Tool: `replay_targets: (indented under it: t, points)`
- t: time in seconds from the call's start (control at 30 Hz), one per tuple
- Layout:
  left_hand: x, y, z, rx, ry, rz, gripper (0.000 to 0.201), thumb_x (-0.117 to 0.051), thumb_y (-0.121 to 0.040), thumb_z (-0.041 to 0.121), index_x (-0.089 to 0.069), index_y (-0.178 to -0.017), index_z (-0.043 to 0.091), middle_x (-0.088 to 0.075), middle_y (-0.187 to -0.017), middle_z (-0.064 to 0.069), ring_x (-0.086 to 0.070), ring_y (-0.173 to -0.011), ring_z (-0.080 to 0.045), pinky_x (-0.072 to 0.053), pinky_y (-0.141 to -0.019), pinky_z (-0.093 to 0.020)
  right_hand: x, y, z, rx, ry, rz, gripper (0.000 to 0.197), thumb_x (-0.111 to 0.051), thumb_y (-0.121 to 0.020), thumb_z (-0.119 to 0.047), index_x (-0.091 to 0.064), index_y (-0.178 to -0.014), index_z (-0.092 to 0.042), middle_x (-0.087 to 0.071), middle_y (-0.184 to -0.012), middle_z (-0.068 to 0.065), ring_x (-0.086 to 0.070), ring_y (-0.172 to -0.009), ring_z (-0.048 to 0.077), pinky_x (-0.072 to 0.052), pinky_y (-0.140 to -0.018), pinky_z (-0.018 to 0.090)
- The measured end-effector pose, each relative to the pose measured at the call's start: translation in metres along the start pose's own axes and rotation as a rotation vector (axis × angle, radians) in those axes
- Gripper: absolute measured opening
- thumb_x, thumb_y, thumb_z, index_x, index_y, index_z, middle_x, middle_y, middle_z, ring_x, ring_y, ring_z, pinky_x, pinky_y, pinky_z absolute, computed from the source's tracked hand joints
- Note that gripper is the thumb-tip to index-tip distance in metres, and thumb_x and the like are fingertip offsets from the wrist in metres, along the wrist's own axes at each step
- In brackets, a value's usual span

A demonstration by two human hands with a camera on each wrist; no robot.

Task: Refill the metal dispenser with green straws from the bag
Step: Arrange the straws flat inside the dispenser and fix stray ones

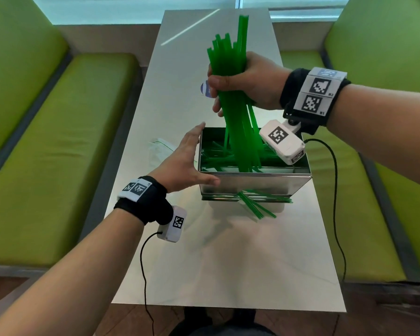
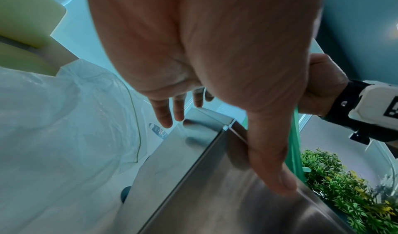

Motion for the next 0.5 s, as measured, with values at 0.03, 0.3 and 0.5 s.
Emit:
replay_targets:
  t: [0.03, 0.3, 0.5]
  points:
    - [0.0, 0.0, 0.001, -0.007, -0.017, -0.002, 0.135, -0.094, -0.063, 0.042, -0.003, -0.162, 0.027, -0.01, -0.167, 0.009, -0.021, -0.153, -0.015, -0.029, -0.123, -0.044, 0.003, 0.002, -0.001, -0.003, -0.018, 0.021, 0.018, -0.065, -0.092, -0.015, -0.056, -0.105, -0.005, -0.064, -0.088, 0.011, -0.068, -0.079, 0.034, -0.055, -0.083, 0.059]
    - [-0.003, 0.0, 0.002, -0.024, -0.052, -0.016, 0.133, -0.094, -0.062, 0.04, -0.009, -0.163, 0.023, -0.001, -0.166, 0.019, -0.019, -0.153, -0.013, -0.029, -0.124, -0.04, 0.018, 0.01, -0.016, 0.051, -0.221, 0.164, 0.014, -0.062, -0.096, -0.019, -0.054, -0.094, -0.008, -0.062, -0.08, 0.01, -0.064, -0.073, 0.029, -0.053, -0.084, 0.056]
    - [-0.003, 0.0, 0.001, -0.032, -0.048, -0.013, 0.132, -0.094, -0.062, 0.039, -0.011, -0.162, 0.022, -0.002, -0.166, 0.02, -0.02, -0.153, -0.011, -0.029, -0.124, -0.038, 0.03, 0.01, -0.021, 0.114, -0.304, 0.253, 0.019, -0.065, -0.094, -0.019, -0.055, -0.096, -0.003, -0.061, -0.081, 0.013, -0.065, -0.075, 0.033, -0.054, -0.084, 0.062]
Point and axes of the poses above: each hand's wrist, its own y-axis away from the middle knuckle, its own x-axis out of the back of the hand, z = x × y, the point moved 7 cm from there along -y, towards the middle knuckle
